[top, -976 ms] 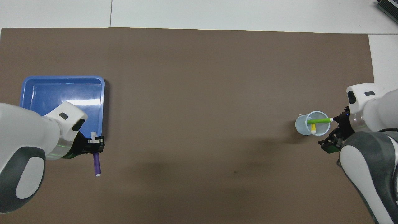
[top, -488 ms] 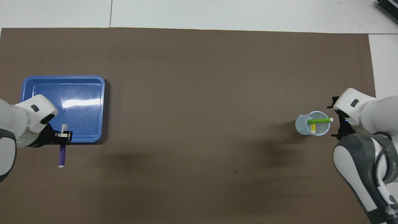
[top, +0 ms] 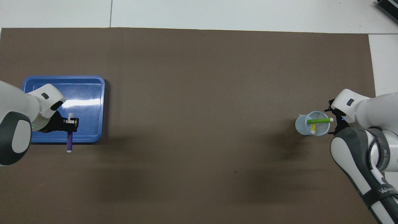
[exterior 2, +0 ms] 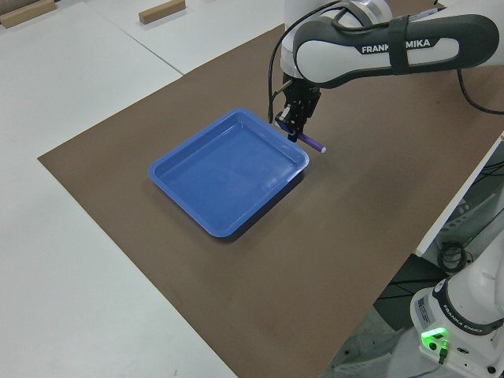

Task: Right arm passes pens to left for tray arrangement
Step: 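Lower the purple pen into the tray and open the left gripper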

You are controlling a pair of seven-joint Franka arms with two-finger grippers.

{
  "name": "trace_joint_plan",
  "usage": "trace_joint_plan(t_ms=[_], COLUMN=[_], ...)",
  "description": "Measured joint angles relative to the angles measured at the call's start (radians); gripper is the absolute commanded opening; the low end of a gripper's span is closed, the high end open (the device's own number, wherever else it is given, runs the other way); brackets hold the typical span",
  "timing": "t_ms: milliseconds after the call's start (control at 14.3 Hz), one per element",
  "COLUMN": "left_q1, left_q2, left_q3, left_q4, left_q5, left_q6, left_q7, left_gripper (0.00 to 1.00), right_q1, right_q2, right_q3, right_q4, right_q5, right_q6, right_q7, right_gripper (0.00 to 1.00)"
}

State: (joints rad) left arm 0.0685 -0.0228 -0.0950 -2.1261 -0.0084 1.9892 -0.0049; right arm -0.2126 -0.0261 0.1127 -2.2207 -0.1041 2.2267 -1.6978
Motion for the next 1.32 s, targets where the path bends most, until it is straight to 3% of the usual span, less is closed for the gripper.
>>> trace_joint_plan(t_ms=[628,837,976,1116,1325], left_q1=[0.018,0.018,0.018,0.018,0.018], left_q2=[0.142,0.200,0.227,0.251,0.274], left_q3=[0.000,0.000,-0.001,-0.002,-0.002], left_q4=[0.024,0.061,0.077,0.094,0.103], left_q5=[0.007,0.007,0.007,0.007,0.007], left_q6=[0.139,0.159,0.173,0.182,0.208], left_q7=[0.000,0.000,0.000,0.000,0.000], left_gripper=[0.00,0.00,0.00,0.00,0.00], right_q1=[0.000,0.000,0.000,0.000,-0.002], right_q2=[0.000,0.000,-0.002,-0.004,-0.006], right_q3=[0.001,0.000,0.000,0.000,-0.001], right_q4=[-0.022,-0.025,-0.025,-0.025,-0.025], right_q5=[0.000,0.000,0.000,0.000,0.000], right_q6=[0.039,0.044,0.044,0.044,0.044], right_q7=[0.004,0.005,0.005,0.005,0.006], right_gripper=[0.61,0.49,0.33,0.27,0.01])
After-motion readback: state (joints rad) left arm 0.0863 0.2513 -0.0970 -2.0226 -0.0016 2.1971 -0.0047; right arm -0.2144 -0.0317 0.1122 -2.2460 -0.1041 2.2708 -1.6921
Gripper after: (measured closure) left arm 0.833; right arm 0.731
